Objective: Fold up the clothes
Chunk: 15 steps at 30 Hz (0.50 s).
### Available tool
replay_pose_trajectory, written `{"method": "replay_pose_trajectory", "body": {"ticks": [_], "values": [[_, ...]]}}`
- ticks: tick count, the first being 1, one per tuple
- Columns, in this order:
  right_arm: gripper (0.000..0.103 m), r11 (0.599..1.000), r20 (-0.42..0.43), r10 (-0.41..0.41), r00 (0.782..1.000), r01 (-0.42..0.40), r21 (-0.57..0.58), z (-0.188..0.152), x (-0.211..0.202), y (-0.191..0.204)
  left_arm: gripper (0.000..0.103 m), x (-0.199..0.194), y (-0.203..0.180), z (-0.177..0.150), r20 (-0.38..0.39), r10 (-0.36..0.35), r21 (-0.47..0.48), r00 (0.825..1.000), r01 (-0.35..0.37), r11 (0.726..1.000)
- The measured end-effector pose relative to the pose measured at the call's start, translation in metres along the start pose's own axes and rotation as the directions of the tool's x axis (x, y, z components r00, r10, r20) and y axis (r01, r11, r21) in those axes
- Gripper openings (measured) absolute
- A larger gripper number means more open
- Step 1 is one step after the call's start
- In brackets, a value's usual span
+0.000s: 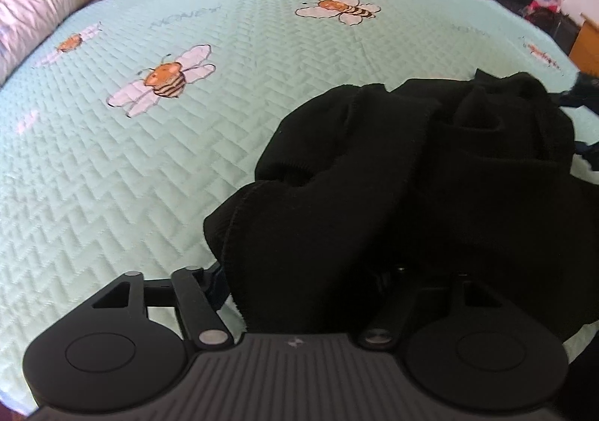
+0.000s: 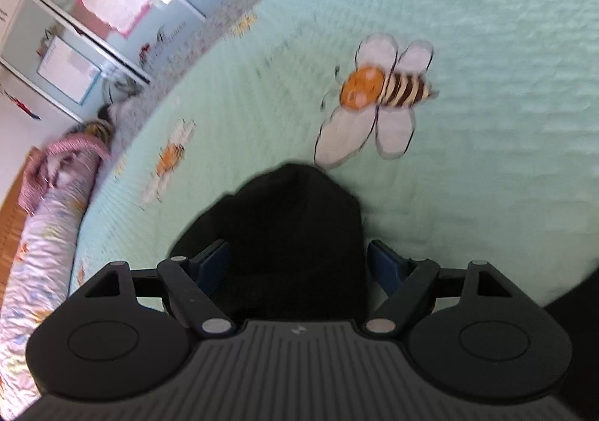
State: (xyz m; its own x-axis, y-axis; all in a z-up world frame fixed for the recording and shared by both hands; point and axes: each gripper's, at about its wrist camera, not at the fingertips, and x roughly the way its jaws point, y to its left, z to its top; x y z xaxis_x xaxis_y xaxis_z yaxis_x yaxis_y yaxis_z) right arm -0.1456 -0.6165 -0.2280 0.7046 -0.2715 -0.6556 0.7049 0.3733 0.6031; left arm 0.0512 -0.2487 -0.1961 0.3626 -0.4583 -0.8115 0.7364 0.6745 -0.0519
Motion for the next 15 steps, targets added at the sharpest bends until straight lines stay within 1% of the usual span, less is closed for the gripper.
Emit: {"method": "replay_pose_trajectory", "body": {"ticks": [1,2,3,4,5,7,9,10,12,13,15], "values": [[0.071,1.0,0.005,-0.001,1.0,0.002,-0.016,-0.004,0.001,0.003,0.05,0.0,0.0,0.0,0.005,-0.019,-0.008,1.0,0.019,1.0],[0.05,0.999,0.01,-0.003,1.0,0.003,-0.032,-0.007,0.003,0.006,0.041,-0.001,0.0,0.0,0.011,-0.037,-0.015,0.999,0.037,0.999],[0.022,0.999,0.007,-0.004,1.0,0.005,-0.04,-0.01,0.004,0.008,0.037,-0.002,-0.002,0.0,0.02,-0.047,-0.019,0.999,0.047,0.999],[0.014,0.999,-0.001,-0.007,1.0,0.006,-0.04,-0.012,0.005,0.011,0.03,-0.004,-0.003,0.001,0.031,-0.051,-0.02,0.998,0.051,0.998],[0.013,0.999,0.005,-0.008,1.0,0.008,-0.046,-0.013,0.004,0.014,0.024,-0.006,-0.005,0.002,0.049,-0.048,-0.021,0.998,0.049,0.999],[0.01,0.998,0.037,-0.001,0.999,0.004,-0.067,-0.014,-0.002,0.023,0.016,-0.011,-0.004,0.008,0.095,-0.029,-0.028,0.995,0.032,0.999],[0.009,0.996,0.07,0.023,0.997,-0.017,-0.083,-0.01,-0.012,0.033,0.014,-0.019,0.0,0.022,0.153,-0.005,-0.042,0.988,0.011,0.999],[0.008,0.995,0.095,0.041,0.995,-0.032,-0.095,-0.006,-0.019,0.04,0.013,-0.026,0.002,0.032,0.191,0.009,-0.041,0.982,-0.001,0.999],[0.007,0.991,0.149,0.089,0.985,-0.072,-0.117,0.008,-0.034,0.054,0.013,-0.04,0.004,0.052,0.266,0.035,-0.04,0.963,-0.025,0.999],[0.007,0.987,0.184,0.118,0.976,-0.095,-0.128,0.015,-0.044,0.061,0.013,-0.047,0.005,0.062,0.303,0.048,-0.04,0.952,-0.038,0.998],[0.006,0.979,0.267,0.172,0.948,-0.135,-0.15,0.033,-0.068,0.074,0.013,-0.061,-0.001,0.07,0.377,0.066,-0.021,0.924,-0.063,0.998]]}}
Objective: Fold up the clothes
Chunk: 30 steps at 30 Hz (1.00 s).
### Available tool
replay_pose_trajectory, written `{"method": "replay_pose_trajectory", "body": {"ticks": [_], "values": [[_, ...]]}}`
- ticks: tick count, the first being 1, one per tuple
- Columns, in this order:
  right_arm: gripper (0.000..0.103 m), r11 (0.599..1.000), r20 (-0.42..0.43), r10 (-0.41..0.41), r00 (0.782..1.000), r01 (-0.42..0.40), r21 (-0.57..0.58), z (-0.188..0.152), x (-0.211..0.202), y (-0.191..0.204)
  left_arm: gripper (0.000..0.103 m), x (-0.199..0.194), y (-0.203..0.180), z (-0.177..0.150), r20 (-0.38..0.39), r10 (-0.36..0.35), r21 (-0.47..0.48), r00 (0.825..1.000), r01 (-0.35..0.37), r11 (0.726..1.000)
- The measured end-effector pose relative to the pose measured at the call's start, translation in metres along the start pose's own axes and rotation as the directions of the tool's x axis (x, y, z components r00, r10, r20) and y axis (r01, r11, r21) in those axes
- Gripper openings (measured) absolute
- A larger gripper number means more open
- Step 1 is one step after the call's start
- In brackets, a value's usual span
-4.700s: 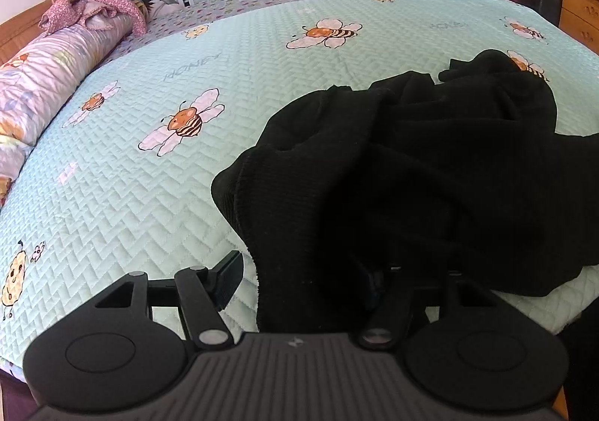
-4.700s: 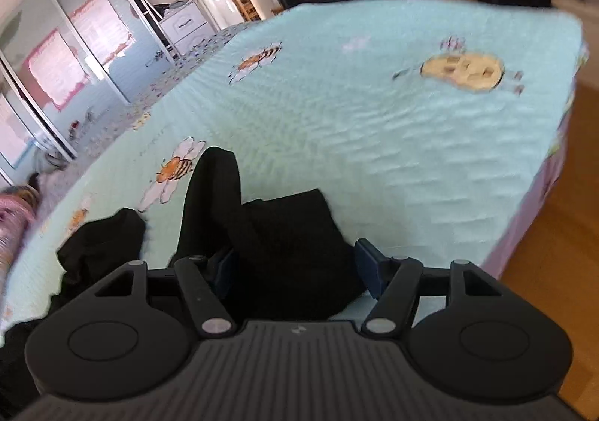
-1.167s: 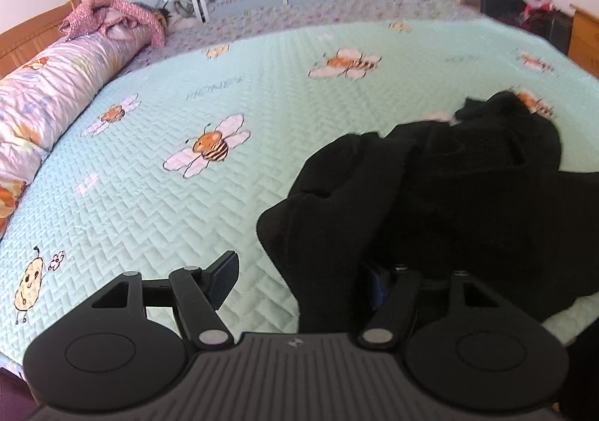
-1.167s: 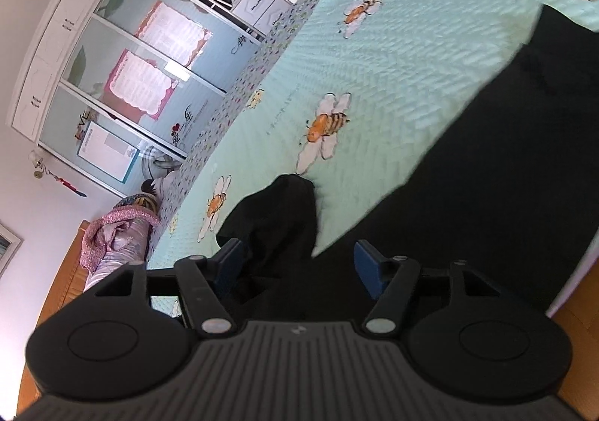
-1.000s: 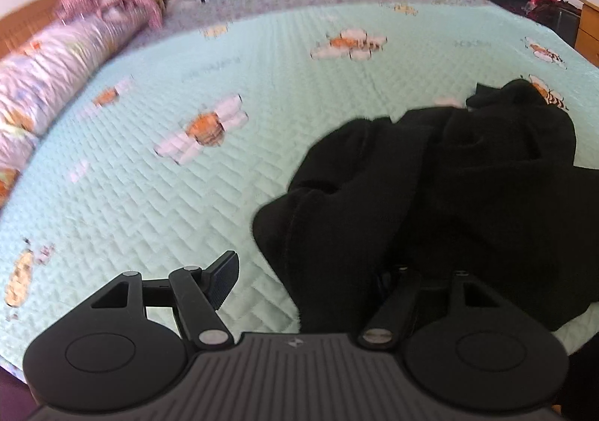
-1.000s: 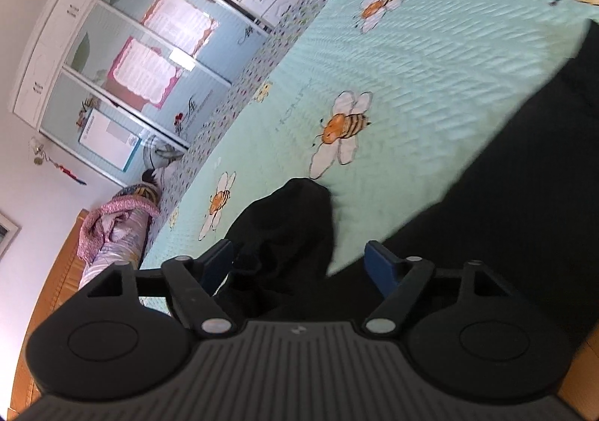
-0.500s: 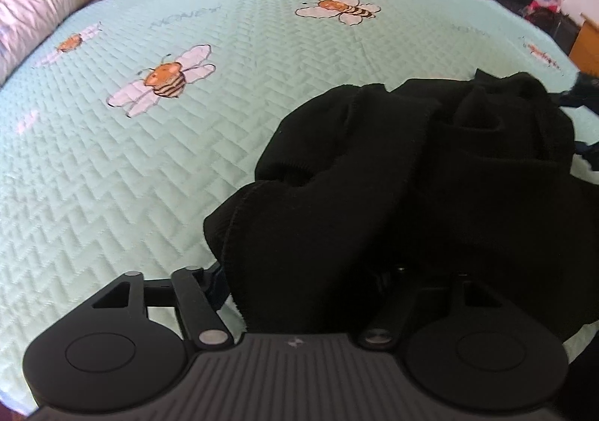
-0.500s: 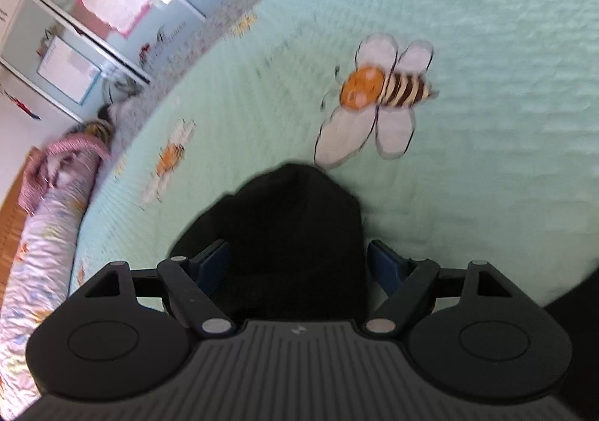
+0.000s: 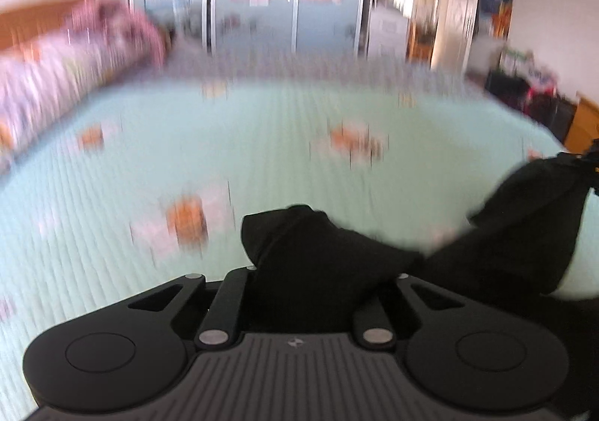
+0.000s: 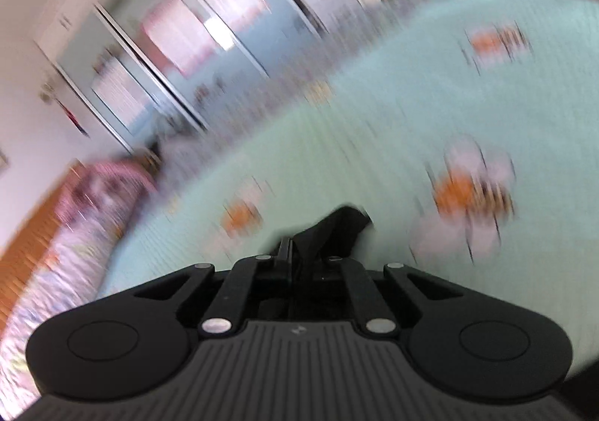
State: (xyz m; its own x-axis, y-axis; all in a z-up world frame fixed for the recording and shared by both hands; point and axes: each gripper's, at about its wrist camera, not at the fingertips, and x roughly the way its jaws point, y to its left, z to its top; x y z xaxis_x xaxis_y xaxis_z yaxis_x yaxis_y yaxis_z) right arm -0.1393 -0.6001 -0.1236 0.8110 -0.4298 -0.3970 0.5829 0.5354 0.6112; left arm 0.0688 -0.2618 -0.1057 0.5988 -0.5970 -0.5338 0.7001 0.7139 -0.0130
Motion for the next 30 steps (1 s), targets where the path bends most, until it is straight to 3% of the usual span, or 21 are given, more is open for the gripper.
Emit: {"method": "replay_pose_trajectory", "body": {"ticks": [4,5,7,9,11,13,15,18,22,25,27,30], "values": [[0.006,0.999,0.184,0.053,0.982,-0.051,-0.017,0.04,-0.039,0.008,0.014,-0.024,-0.013,0.02,0.16,0.025,0.06,0.987,-0.035,0.998],[0.006,0.999,0.214,0.046,0.976,-0.044,-0.011,0.044,-0.048,0.002,0.016,-0.025,-0.018,0.018,0.168,0.028,0.078,0.985,-0.042,0.996],[0.008,1.0,0.231,-0.003,0.973,-0.003,0.025,0.046,-0.056,-0.019,0.019,-0.014,-0.025,-0.004,0.08,0.034,0.11,0.996,-0.043,0.993],[0.014,0.991,0.173,-0.114,0.978,0.101,0.083,0.034,-0.054,-0.051,0.022,0.003,-0.025,-0.03,-0.058,0.025,0.098,0.998,-0.02,0.995],[0.018,0.966,0.084,-0.229,0.97,0.215,0.146,0.017,-0.052,-0.084,0.025,0.013,-0.024,-0.057,-0.18,0.022,0.079,0.983,-0.008,0.997],[0.029,0.923,-0.025,-0.306,0.952,0.303,0.238,-0.005,-0.055,-0.118,0.027,0.018,-0.022,-0.082,-0.269,0.022,0.064,0.963,-0.005,0.998],[0.035,0.885,-0.066,-0.324,0.944,0.327,0.333,-0.027,-0.071,-0.143,0.03,0.014,-0.02,-0.087,-0.275,0.011,0.056,0.961,0.005,0.998],[0.04,0.869,-0.007,-0.327,0.945,0.304,0.39,-0.05,-0.102,-0.146,0.034,0.008,-0.018,-0.086,-0.269,0.0,0.046,0.963,0.013,0.999],[0.049,0.927,0.044,-0.19,0.981,0.164,0.336,-0.063,-0.117,-0.102,0.04,0.009,-0.021,-0.086,-0.266,-0.01,0.038,0.964,0.021,0.999],[0.054,0.971,-0.046,0.029,0.999,-0.017,0.238,-0.073,-0.094,-0.048,0.044,0.006,-0.03,-0.091,-0.265,-0.031,0.062,0.964,0.049,0.997],[0.058,0.965,-0.141,0.183,0.973,-0.15,0.217,-0.088,-0.069,-0.01,0.045,0.004,-0.04,-0.098,-0.265,-0.048,0.099,0.963,0.077,0.992],[0.059,0.949,-0.257,0.288,0.923,-0.239,0.206,-0.111,-0.031,0.037,0.045,-0.001,-0.052,-0.107,-0.27,-0.08,0.171,0.959,0.13,0.977]]}}
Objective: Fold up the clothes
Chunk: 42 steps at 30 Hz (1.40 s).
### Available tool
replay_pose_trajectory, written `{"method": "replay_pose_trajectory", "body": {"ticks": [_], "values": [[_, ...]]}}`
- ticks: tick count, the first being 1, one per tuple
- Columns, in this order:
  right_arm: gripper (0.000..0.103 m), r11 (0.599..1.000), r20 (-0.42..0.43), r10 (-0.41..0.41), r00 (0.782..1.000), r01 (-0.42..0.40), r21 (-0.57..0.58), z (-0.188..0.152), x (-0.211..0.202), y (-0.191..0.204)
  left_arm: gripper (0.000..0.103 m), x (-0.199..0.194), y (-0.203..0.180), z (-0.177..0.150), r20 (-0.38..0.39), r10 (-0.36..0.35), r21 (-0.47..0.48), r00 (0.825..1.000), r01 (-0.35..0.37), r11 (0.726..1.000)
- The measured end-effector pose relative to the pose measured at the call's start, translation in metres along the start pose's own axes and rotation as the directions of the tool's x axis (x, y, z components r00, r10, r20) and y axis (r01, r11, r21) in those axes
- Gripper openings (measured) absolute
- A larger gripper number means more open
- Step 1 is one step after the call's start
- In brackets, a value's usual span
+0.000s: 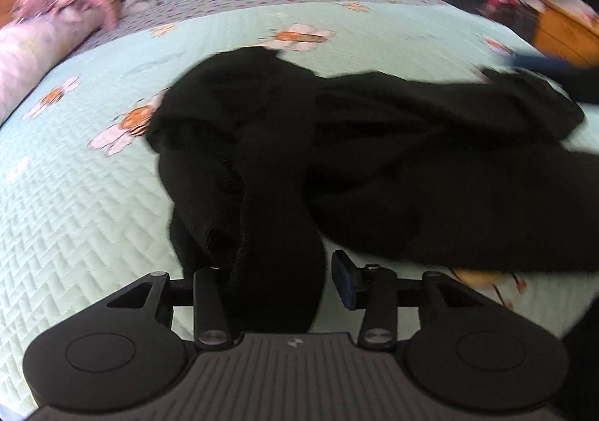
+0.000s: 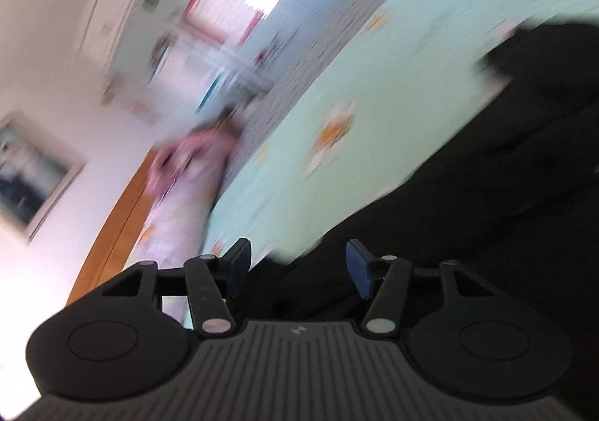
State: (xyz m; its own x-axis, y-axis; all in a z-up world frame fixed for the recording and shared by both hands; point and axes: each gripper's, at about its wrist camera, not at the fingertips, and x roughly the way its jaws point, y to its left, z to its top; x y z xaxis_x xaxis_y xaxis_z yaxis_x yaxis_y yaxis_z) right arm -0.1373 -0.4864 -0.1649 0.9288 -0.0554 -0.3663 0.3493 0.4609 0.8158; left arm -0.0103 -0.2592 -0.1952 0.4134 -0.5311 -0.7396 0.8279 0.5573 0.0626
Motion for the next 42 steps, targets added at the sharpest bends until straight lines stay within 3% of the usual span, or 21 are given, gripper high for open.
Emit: {"method": "replay_pose_trajectory", "body": {"ticks": [3,6,8,10,11,12,13,14,20,21,26,29,31,32,33,38,42], "values": [[0.06,0.999,-0.117,0.015,0.993,-0.018,-0.027,-0.01,0.055,0.021,0.047,-0.002,-0.012,-0.01,-0.01,-0.035,0.071,0.999,0.036,0.997],[0.06,1.0,-0.226,-0.013,0.974,0.008,-0.023,-0.014,0.107,0.029,0.049,-0.004,-0.01,-0.02,-0.006,-0.057,0.071,0.998,0.058,0.996],[0.06,0.998,-0.268,-0.064,0.961,0.06,-0.023,-0.016,0.132,0.027,0.049,-0.006,-0.004,-0.022,-0.003,-0.079,0.051,0.997,0.079,0.996],[0.061,0.998,-0.276,-0.054,0.96,0.055,-0.002,-0.021,0.144,0.028,0.049,-0.006,0.002,-0.022,-0.004,-0.097,0.036,0.995,0.097,0.995],[0.053,0.999,-0.275,-0.039,0.961,0.044,0.011,-0.024,0.148,0.029,0.049,-0.006,0.004,-0.023,-0.004,-0.101,0.035,0.995,0.101,0.994],[0.036,0.999,-0.27,-0.024,0.962,0.032,0.023,-0.026,0.149,0.03,0.049,-0.006,0.005,-0.023,-0.005,-0.105,0.035,0.994,0.105,0.994],[0.03,0.999,-0.259,-0.017,0.966,0.024,0.022,-0.027,0.148,0.032,0.049,-0.006,0.006,-0.023,-0.005,-0.108,0.034,0.994,0.108,0.994],[0.015,1.0,-0.246,-0.021,0.969,0.024,0.008,-0.026,0.143,0.034,0.049,-0.007,0.007,-0.023,-0.005,-0.112,0.032,0.994,0.112,0.993],[0.008,0.998,-0.108,-0.042,0.993,0.036,-0.056,-0.014,0.078,0.024,0.049,-0.018,0.016,-0.025,0.008,-0.137,0.01,0.99,0.137,0.99],[0.001,0.996,-0.082,-0.063,0.995,0.057,-0.075,-0.013,0.063,0.019,0.049,-0.02,0.018,-0.026,0.004,-0.148,0.001,0.989,0.148,0.989],[0.0,0.977,0.062,-0.189,0.98,0.194,-0.088,-0.01,-0.022,-0.023,0.056,-0.037,0.021,-0.041,-0.005,-0.208,-0.031,0.978,0.208,0.978],[0.009,0.986,0.023,-0.169,0.985,0.169,-0.011,-0.006,-0.059,-0.049,0.058,-0.041,0.022,-0.05,-0.008,-0.2,-0.04,0.98,0.2,0.979],[0.036,0.993,0.004,-0.113,0.994,0.113,0.014,-0.011,-0.065,-0.05,0.058,-0.039,0.022,-0.049,-0.015,-0.193,-0.059,0.981,0.192,0.98],[0.061,0.995,-0.004,-0.096,0.995,0.096,0.012,-0.016,-0.063,-0.047,0.058,-0.039,0.021,-0.048,-0.018,-0.186,-0.068,0.982,0.184,0.981],[0.069,0.996,-0.019,-0.085,0.996,0.085,0.0,-0.021,-0.055,-0.042,0.058,-0.04,0.02,-0.046,-0.018,-0.183,-0.072,0.983,0.181,0.981],[0.069,0.999,-0.147,-0.012,0.989,0.005,-0.051,-0.043,0.02,-0.01,0.058,-0.054,0.016,-0.05,-0.022,-0.168,-0.049,0.986,0.167,0.985],[0.069,0.999,-0.251,-0.014,0.968,0.006,-0.032,-0.06,0.071,-0.001,0.058,-0.059,0.018,-0.05,-0.014,-0.176,-0.049,0.984,0.175,0.983]]}}
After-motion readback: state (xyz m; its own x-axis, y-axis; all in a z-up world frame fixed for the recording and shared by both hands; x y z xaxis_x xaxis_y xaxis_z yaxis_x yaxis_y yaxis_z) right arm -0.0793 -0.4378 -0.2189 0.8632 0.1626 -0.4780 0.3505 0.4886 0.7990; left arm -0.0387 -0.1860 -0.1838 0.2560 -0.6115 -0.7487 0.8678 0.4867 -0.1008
